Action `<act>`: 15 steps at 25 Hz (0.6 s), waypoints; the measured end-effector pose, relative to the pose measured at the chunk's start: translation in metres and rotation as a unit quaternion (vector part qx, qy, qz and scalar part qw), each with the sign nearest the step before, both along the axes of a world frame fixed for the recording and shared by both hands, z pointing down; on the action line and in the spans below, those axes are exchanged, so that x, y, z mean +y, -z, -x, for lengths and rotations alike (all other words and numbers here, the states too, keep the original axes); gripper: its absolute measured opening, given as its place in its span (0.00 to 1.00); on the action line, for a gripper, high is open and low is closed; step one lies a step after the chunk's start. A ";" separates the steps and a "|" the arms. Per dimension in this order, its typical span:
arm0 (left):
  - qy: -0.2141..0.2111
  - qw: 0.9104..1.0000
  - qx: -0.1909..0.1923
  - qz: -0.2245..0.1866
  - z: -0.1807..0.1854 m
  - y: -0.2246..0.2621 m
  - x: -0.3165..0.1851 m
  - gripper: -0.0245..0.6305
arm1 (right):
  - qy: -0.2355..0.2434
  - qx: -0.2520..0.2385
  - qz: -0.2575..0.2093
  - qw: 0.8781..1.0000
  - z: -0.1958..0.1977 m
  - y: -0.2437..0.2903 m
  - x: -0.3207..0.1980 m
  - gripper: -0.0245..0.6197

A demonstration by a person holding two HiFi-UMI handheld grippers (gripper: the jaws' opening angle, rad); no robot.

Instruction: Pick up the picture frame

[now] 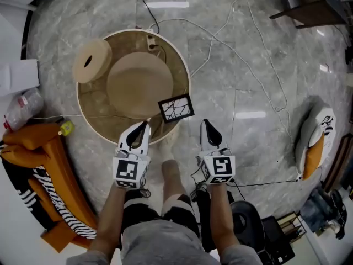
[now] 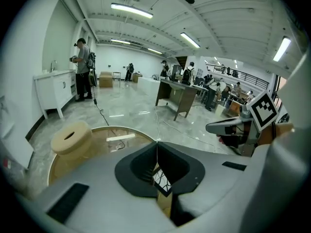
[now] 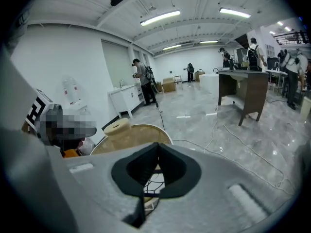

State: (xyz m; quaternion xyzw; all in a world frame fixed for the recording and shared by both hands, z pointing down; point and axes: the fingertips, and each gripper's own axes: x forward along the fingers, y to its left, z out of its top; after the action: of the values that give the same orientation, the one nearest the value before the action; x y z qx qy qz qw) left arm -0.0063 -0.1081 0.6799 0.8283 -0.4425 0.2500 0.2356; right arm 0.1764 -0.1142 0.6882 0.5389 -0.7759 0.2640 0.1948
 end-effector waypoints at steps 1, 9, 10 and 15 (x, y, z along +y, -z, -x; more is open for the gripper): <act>-0.002 1.000 0.000 0.004 -0.002 -0.011 0.001 0.07 | 0.000 -0.001 0.006 1.000 0.000 -0.012 0.002 0.04; 0.001 0.999 0.003 0.038 -0.006 -0.096 0.017 0.07 | -0.001 -0.007 0.041 0.999 0.001 -0.099 0.019 0.04; 0.001 0.999 0.004 0.042 -0.007 -0.105 0.019 0.07 | 0.001 -0.004 0.045 0.999 0.000 -0.110 0.021 0.04; -0.002 0.998 0.006 0.059 -0.011 -0.142 0.029 0.07 | 0.003 -0.003 0.068 0.998 0.000 -0.156 0.031 0.04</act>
State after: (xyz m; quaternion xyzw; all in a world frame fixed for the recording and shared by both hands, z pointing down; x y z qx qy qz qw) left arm 0.0048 -0.0793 0.8222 0.8156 -0.4239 0.2710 0.2858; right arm 0.1761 -0.0832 0.8442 0.5210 -0.7584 0.3176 0.2292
